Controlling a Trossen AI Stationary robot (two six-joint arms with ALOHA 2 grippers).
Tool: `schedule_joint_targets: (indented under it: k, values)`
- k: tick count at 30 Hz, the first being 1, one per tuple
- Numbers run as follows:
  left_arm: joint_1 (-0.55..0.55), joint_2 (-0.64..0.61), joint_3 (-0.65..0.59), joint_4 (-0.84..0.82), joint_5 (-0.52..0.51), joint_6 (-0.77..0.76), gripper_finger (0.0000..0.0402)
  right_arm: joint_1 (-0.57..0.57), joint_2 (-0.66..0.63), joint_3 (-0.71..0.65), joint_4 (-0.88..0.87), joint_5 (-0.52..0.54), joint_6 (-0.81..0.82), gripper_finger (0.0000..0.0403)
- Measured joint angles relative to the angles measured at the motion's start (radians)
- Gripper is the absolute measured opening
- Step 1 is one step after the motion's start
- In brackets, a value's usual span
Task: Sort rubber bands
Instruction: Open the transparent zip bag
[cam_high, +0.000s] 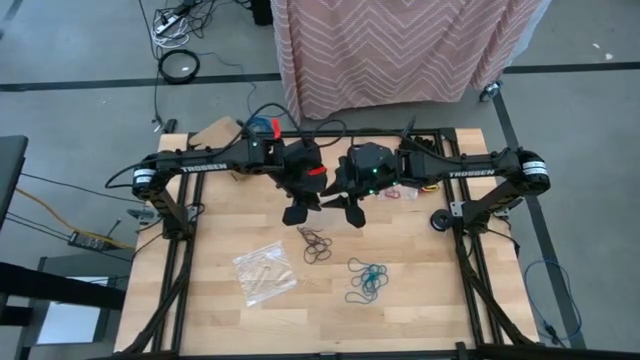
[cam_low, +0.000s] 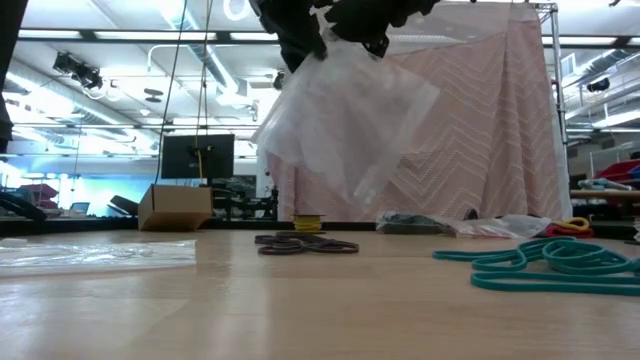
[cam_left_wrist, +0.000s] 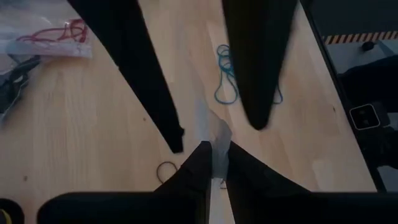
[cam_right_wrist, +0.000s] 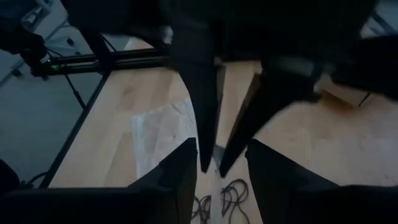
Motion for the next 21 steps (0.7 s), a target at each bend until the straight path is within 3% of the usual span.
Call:
schedule_joint_targets:
  k: [4, 10, 13, 17, 21]
  values:
    - [0.000, -0.001, 0.021, 0.001, -0.002, 0.000, 0.0044, 0.000, 0.000, -0.001, -0.004, 0.001, 0.018, 0.0108]
    - [0.000, -0.001, 0.037, -0.006, -0.004, -0.001, 0.0044, 0.000, 0.000, -0.001, -0.014, 0.002, 0.018, 0.0014]
    - [0.000, -0.001, 0.037, -0.009, -0.007, 0.001, 0.0044, -0.001, 0.000, -0.001, -0.017, -0.017, 0.066, 0.0004]
    - [-0.004, -0.003, 0.022, 0.003, -0.035, 0.029, 0.0043, -0.010, 0.002, -0.002, 0.005, -0.118, 0.092, 0.0001]
    - [-0.021, -0.001, -0.003, -0.013, -0.187, 0.085, 0.0035, -0.007, 0.001, -0.001, 0.057, -0.209, 0.114, 0.0000]
